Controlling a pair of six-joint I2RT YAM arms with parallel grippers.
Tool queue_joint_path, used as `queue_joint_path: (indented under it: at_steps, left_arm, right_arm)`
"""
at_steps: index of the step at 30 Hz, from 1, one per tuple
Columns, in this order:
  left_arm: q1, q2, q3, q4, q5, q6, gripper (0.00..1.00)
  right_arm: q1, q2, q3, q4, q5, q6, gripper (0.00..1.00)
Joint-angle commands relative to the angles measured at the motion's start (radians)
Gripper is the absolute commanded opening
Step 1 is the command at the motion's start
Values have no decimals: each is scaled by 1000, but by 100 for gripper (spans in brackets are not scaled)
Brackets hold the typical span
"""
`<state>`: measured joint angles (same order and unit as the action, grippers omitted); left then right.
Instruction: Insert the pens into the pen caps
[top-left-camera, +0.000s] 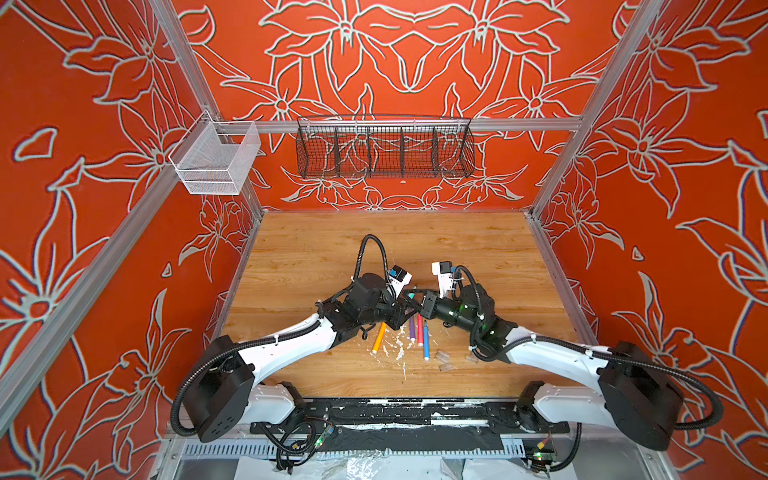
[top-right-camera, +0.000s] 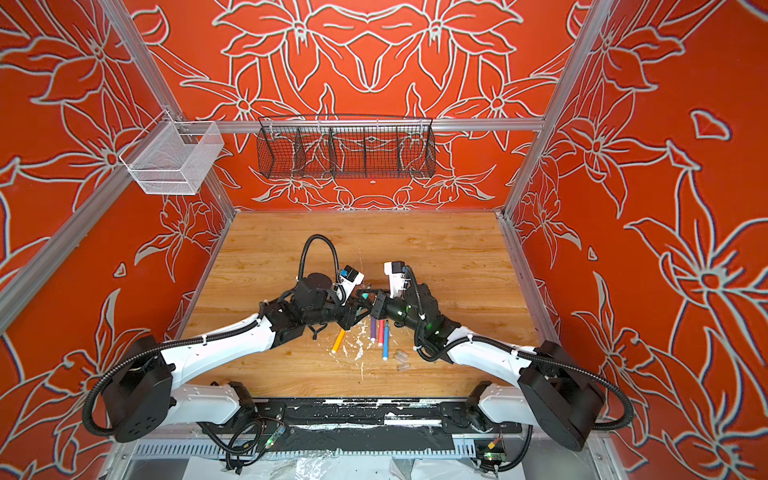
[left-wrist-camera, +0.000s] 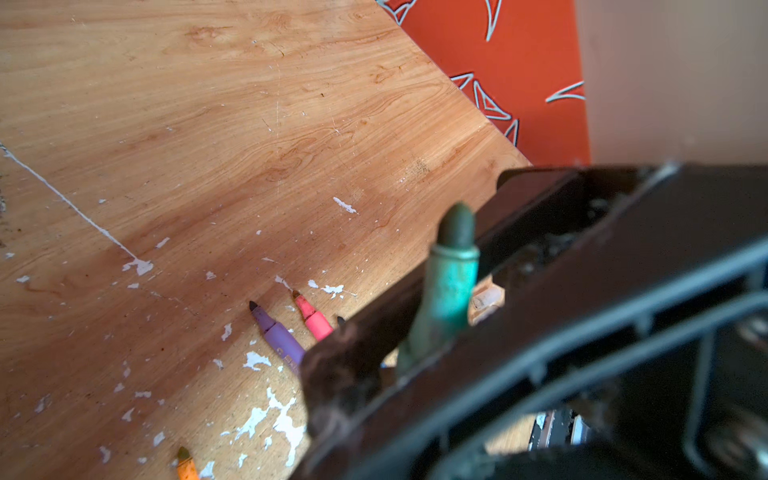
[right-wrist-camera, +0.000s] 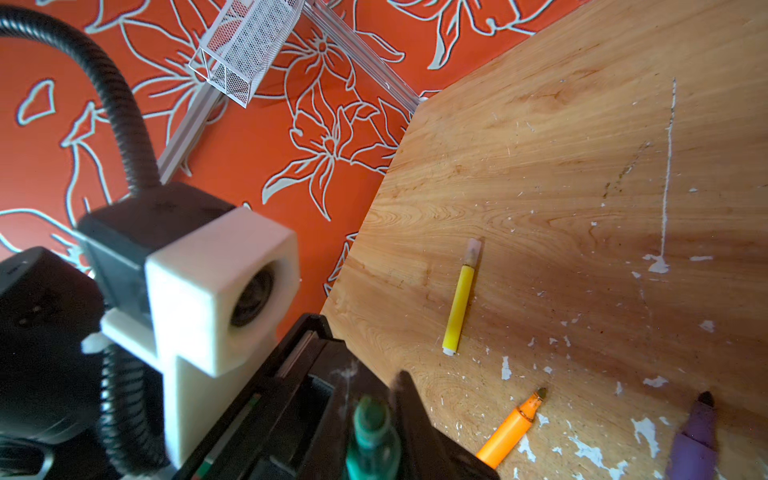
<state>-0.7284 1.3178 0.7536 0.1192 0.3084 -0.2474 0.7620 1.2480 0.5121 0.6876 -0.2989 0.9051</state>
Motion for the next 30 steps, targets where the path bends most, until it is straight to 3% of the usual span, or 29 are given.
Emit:
queue_joint_path:
  at_steps: [1,3,5,7,8,11,14,16,23,30]
  left_arm:
    - [-5,13,-2,25,-3,5,27]
    - [-5,12,0,24,-7,5,21]
    - [-5,13,2,19,-12,7,3]
    - [-6,9,3,14,-24,4,0]
    - [-5,6,0,13,-29,2,0]
    - [-5,-8,-9,16,-54,-3,0]
    - [-5,-21,-15,9,-101,-11,0]
    - [-5,-32,-18,-2,-136,-15,0]
    - [-5,-76,-39,-36,-346,-47,0]
    - [-5,-86,-40,-52,-404,-72,0]
  right_arm:
    - [9,0,-27,67,1,57,0]
    - [9,-5,-27,67,6,54,0]
    - [10,-21,-25,32,28,27,0]
    - [9,-40,-23,-13,61,-1,0]
    - [9,-51,-21,-31,79,-13,6]
    - [8,-86,-19,-96,134,-37,41]
    - [8,-130,-4,-174,170,-93,54]
    - [8,-175,37,-289,195,-169,54]
    - [8,-295,283,-1092,487,-222,53]
    - [10,-271,312,-1365,467,-310,44]
